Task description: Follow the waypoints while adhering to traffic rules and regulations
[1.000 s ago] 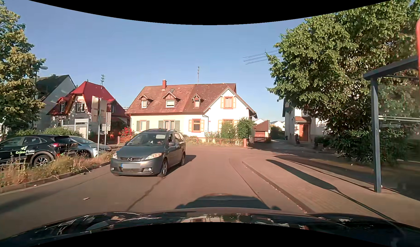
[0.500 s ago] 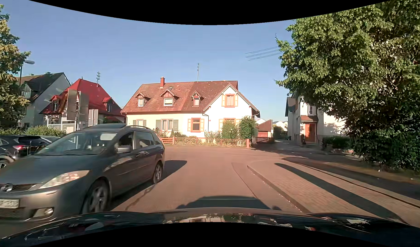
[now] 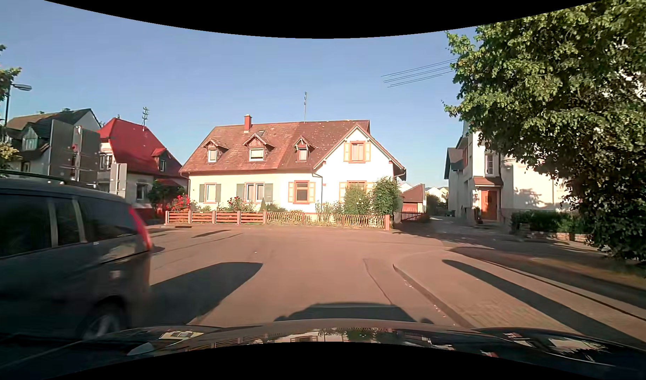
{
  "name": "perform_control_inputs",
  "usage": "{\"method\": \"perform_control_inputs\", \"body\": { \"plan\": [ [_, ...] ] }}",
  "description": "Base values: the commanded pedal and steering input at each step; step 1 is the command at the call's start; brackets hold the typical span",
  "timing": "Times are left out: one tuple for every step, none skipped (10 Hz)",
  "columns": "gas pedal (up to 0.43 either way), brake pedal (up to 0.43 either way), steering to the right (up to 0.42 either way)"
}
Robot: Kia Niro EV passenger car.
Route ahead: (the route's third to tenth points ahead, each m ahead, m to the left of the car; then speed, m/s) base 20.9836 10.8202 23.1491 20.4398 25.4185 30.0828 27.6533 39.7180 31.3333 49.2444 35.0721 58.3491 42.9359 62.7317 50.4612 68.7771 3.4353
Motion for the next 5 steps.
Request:
{"method": "perform_control_inputs", "body": {
  "plan": [
    [0.000,0.000,-0.017],
    [0.000,0.000,-0.017],
    [0.000,0.000,-0.016],
    [0.000,0.018,-0.016],
    [0.000,0.049,-0.016]
  ]
}}
